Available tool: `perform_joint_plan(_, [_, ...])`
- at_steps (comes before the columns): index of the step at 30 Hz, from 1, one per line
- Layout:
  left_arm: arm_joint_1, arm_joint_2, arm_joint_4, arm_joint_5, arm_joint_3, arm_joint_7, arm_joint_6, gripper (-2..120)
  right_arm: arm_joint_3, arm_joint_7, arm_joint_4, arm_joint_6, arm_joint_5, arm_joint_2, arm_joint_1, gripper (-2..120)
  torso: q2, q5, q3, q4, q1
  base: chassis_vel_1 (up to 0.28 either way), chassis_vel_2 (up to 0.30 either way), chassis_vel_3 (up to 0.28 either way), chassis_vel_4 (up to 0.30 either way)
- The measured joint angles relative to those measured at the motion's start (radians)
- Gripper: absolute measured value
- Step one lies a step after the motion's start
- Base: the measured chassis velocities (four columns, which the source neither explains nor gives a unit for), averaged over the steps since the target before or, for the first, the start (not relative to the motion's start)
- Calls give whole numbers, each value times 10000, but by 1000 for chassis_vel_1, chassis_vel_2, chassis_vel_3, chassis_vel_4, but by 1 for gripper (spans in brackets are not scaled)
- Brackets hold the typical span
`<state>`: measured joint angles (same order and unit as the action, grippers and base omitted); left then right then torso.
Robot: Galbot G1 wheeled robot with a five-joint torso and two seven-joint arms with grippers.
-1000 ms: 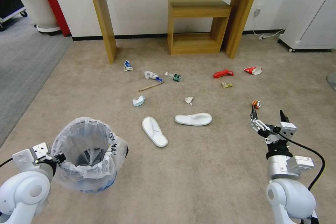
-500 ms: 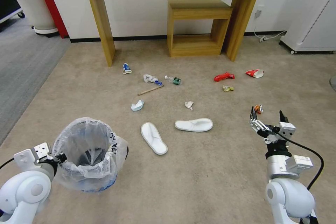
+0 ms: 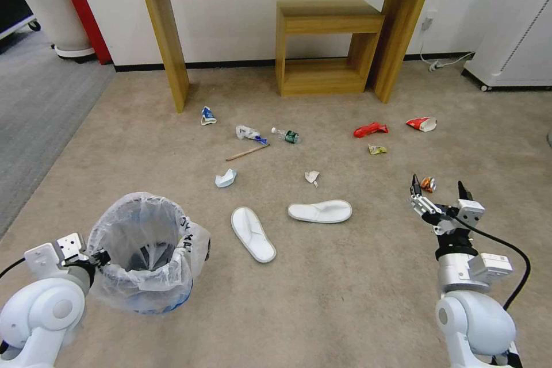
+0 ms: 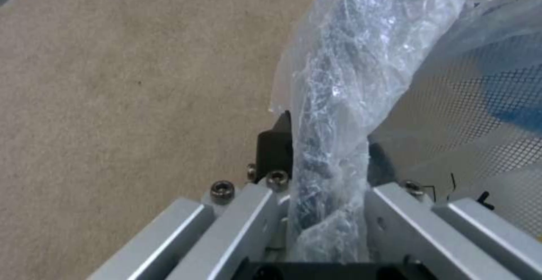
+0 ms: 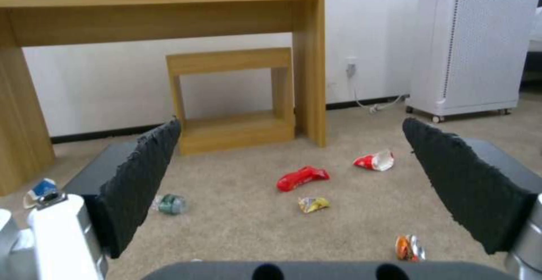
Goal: Pick up the trash bin and place the garbage on the floor into it.
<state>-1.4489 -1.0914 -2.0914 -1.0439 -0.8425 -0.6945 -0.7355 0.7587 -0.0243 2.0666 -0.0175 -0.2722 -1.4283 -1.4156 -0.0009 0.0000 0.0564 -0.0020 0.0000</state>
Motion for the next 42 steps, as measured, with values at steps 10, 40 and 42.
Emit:
perform_joint_plan(10, [4,6,1,-1,2,-2,1,1,2,-5,21,6,-2,0,1,100,0,0,1,0,0,-66,62,54,-71])
perform_joint_plan(40, [-178,-90,-216,99,-52,15,1,1,-133,-68,253,65,-46,40,-81,100,0,0,0,0,0,-18,16,14,-15])
perform_joint_plan(42, [-177,-88,-209,99,-58,15,1,1,-133,-40,252,72,-46,36,-71,100,0,0,0,0,0,0,0,0,0])
